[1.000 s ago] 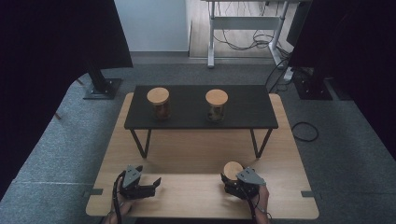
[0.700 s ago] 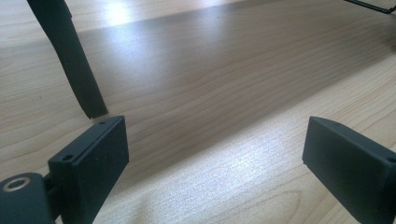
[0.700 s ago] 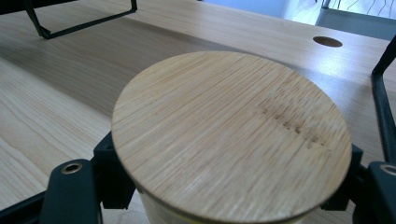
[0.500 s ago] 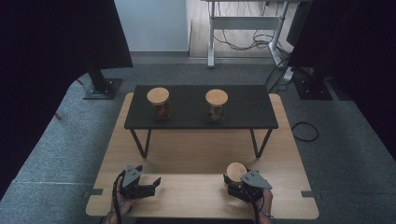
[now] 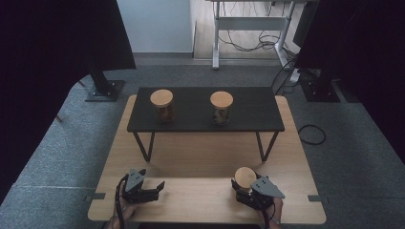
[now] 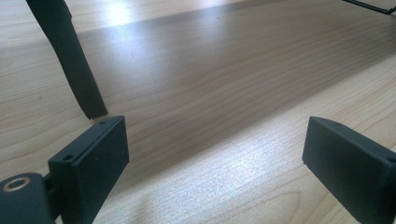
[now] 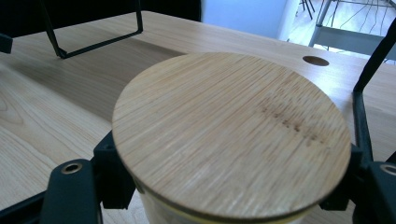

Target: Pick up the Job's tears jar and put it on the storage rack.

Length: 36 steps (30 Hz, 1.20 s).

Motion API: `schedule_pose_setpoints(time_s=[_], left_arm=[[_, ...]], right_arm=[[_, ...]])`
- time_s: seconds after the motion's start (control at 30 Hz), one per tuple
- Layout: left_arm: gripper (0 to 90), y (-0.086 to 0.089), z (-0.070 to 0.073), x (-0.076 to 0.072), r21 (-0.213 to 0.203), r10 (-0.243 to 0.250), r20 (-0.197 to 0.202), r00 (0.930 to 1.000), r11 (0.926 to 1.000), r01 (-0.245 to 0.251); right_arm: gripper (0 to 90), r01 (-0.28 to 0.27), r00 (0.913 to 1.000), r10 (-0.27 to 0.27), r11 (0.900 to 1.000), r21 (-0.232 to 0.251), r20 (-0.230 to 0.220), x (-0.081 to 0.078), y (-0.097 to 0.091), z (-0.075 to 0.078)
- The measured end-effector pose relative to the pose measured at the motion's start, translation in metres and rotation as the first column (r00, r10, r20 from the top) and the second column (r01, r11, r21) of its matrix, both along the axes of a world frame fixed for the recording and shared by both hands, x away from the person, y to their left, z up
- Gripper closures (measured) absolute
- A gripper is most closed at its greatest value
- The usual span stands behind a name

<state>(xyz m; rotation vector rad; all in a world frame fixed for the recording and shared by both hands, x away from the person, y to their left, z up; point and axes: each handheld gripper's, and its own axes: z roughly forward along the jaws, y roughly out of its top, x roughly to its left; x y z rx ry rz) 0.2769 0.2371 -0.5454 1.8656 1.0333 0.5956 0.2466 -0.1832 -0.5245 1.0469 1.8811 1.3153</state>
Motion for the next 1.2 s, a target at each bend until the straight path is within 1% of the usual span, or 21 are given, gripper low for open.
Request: schedule_pose_setpoints(time_s=[0.3,0.43,0.63,0.83,1.03,1.2], left_arm=[[6.5,0.000,0.000,0.000,0.000,0.001,0.004,1.0000,1.0000,-0.001],[6.5,0.000,0.000,0.000,0.002,-0.002,0.003,1.0000,1.0000,0.002],[6.5,-0.002,-0.001,0.002,0.003,-0.006,-0.003,1.0000,1.0000,0.006],[6.5,-0.003,-0.001,0.001,0.004,-0.011,-0.002,0.9999,0.9999,0.011],[6.5,-0.001,0.000,0.001,0.000,-0.006,0.000,1.0000,1.0000,0.006],[6.5,-0.003,-0.001,0.002,0.005,-0.016,-0.001,0.9999,0.9999,0.016]], right_arm=[[24.6,-0.006,0.9999,0.006,1.0000,0.007,0.011,-0.004,-0.003,0.004],[24.6,-0.015,0.9998,0.015,0.9994,0.031,0.014,-0.006,-0.004,0.007],[24.6,-0.026,0.9993,0.024,0.9985,0.047,0.030,-0.010,-0.005,0.013],[24.6,-0.022,0.9988,0.020,0.9984,0.052,0.044,-0.013,-0.006,0.017],[24.6,-0.016,0.9984,0.013,0.9983,0.056,0.055,-0.014,-0.010,0.020],[24.6,-0.012,0.9982,0.008,0.9977,0.067,0.060,-0.014,-0.013,0.022]])
